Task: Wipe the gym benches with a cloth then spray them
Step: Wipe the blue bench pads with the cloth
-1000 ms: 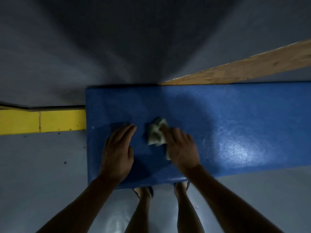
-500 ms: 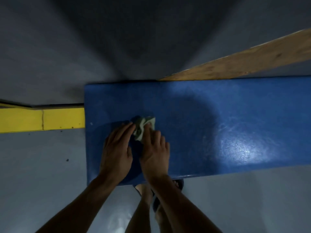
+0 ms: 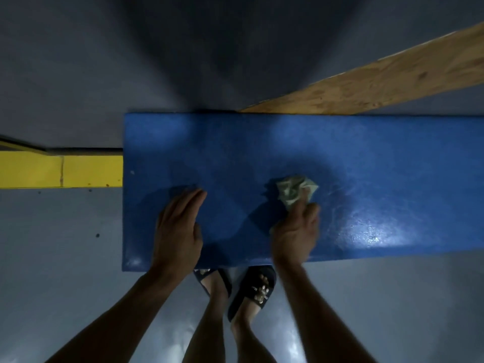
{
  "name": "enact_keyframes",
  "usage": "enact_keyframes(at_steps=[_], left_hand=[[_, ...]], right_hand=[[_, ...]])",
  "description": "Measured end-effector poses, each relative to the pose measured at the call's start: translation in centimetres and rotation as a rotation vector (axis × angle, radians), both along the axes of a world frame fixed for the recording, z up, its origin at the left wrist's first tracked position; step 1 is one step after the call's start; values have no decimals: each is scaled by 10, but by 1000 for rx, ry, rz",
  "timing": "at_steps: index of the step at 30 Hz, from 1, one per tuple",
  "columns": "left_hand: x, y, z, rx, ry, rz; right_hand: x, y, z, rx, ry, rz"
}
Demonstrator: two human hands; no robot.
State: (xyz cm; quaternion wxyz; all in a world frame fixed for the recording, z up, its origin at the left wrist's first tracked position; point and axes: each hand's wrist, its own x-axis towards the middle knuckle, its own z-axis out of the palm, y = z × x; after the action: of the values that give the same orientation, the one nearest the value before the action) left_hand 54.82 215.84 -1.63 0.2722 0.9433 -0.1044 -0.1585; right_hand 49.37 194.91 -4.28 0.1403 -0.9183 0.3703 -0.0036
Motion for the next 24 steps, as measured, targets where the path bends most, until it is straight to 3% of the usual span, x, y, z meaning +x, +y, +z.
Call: enact_keyframes(at_steps=[2,5,9,11,14,17,21,24], left_hand=[[-8,1,0,-2,-1,6],[-17,0,4,-7,21,72],[-28,1,8,18,16,68],[-35,-1,9,27,26,60],[-47,-8,8,27,30,59],[-57,-14,7,13,21,50],[-69,-16,11,-2,26,56],[-74,-14,13,8,33,47]], right_hand=[[4,55,3,84,-21,103],[1,116,12,169,8,423],[-13,71,13,125,46,699],[-33,10,9,11,35,653],[-66,-88,4,-82,54,410],[-84,-125,10,-70,79,180],[-80,-48,2,90,1,-20],[-76,40,10,187,-14,274]])
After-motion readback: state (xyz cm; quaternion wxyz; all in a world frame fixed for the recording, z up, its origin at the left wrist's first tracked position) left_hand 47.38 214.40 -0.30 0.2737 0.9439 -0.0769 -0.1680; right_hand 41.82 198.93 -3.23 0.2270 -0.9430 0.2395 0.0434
